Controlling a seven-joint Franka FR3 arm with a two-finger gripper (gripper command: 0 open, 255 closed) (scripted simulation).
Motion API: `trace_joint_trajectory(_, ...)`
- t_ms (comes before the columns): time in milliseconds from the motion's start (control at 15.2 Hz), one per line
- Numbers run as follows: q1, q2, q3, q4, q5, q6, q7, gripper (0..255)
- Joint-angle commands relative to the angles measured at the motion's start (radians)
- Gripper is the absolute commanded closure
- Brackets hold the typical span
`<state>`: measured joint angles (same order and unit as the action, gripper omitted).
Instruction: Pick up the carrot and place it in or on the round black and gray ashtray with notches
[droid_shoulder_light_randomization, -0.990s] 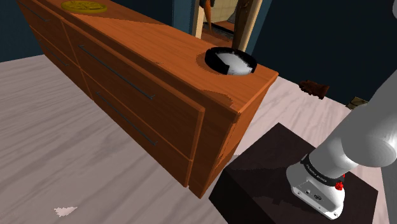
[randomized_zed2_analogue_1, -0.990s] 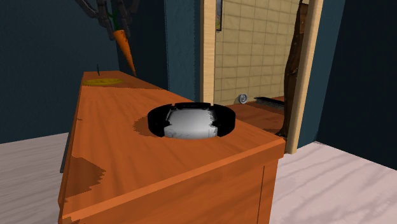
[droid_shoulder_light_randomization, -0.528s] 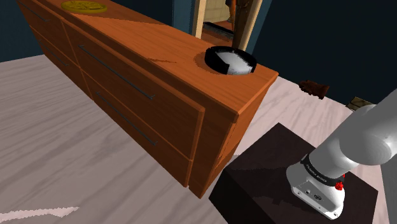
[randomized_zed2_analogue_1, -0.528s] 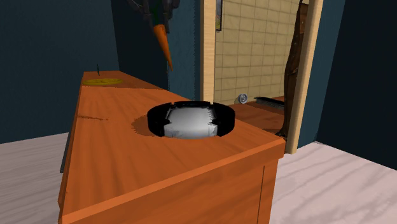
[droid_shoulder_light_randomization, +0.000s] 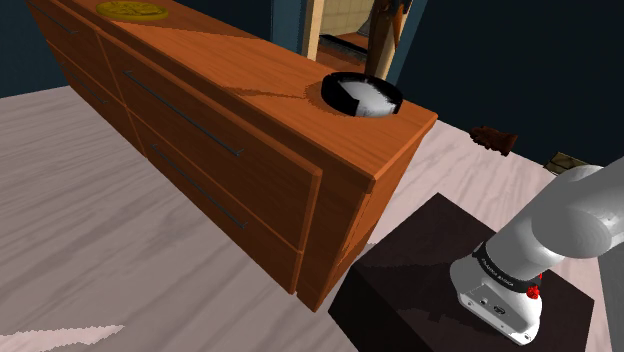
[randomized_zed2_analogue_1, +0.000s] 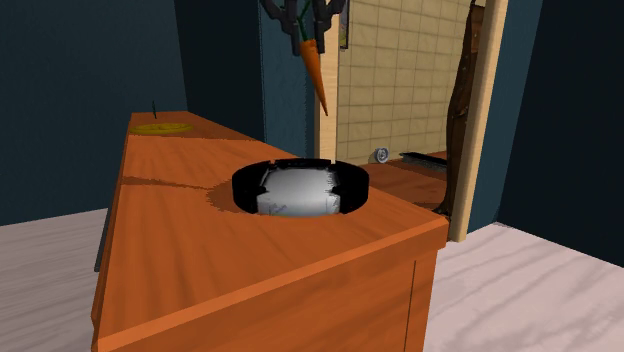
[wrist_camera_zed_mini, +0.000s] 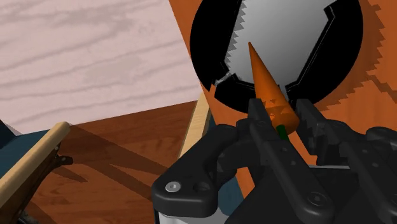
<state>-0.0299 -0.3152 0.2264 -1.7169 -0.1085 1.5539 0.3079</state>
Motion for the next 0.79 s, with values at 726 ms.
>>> trace_joint_trajectory(726,0.006,-0.061,-0.008,-0.236,0.01,0.175,0.013,255)
